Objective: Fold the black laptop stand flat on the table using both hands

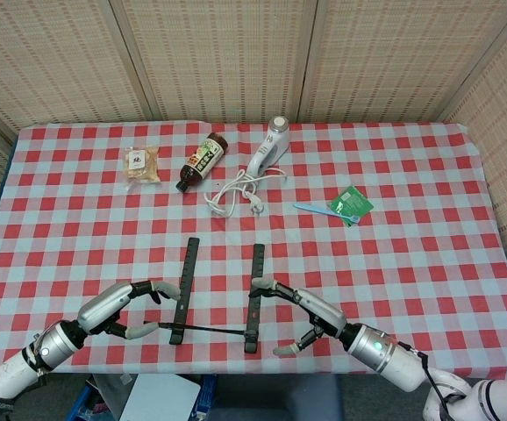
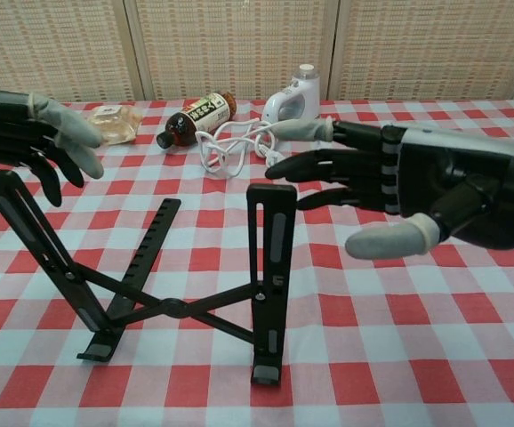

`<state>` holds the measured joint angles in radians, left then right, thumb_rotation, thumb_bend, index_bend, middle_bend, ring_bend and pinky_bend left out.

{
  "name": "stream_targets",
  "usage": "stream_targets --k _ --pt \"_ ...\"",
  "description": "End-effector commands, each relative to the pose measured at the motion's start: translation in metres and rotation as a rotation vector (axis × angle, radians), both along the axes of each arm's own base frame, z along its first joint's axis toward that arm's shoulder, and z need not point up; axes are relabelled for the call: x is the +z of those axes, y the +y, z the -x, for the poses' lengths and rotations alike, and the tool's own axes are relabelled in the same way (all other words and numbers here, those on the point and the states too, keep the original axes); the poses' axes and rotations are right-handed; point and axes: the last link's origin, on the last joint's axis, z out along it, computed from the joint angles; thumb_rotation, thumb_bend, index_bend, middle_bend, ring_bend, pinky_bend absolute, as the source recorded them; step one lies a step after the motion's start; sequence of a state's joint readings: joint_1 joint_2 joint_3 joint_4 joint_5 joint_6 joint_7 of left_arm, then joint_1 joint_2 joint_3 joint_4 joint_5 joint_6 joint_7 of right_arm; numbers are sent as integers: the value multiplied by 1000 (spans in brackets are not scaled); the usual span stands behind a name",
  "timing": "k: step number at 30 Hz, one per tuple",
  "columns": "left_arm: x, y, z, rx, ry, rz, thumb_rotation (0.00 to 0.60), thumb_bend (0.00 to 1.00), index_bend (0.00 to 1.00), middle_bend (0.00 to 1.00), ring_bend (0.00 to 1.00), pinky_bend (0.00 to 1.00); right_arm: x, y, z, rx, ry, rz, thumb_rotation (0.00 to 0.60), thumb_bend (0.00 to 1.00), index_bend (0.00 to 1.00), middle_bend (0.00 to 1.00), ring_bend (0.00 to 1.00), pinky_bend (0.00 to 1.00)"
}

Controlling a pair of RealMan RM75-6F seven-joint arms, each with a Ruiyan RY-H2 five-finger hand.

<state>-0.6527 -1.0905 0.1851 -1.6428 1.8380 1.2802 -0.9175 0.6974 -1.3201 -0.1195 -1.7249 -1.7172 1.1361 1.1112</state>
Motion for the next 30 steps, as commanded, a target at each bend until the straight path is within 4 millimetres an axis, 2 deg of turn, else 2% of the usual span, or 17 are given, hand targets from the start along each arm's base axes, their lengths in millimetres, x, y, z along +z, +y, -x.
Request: stream_targets --k 1,3,5,12,16,30 --pt "-1 1 5 -28 46 -29 263 241 223 292 284 367 23 -14 -9 20 21 67 600 52 72 178 42 91" --pt "-3 0 7 -40 68 -33 269 241 222 288 282 368 31 -18 -10 18 29 90 600 52 72 178 42 91" --pt "-5 0 9 -48 91 -32 308 241 222 285 281 368 38 -22 -10 11 34 108 600 52 72 178 42 91" --pt "-18 -2 16 -88 195 -41 507 241 237 274 275 368 45 -30 -6 -15 58 127 600 51 72 178 42 91" --pt "-30 -3 19 -106 245 -35 587 241 260 273 274 367 44 -32 -3 -26 69 125 600 52 72 178 42 92" --pt "-65 0 25 -115 345 -102 600 241 356 273 274 368 41 -38 1 -40 89 124 600 51 72 177 42 91"
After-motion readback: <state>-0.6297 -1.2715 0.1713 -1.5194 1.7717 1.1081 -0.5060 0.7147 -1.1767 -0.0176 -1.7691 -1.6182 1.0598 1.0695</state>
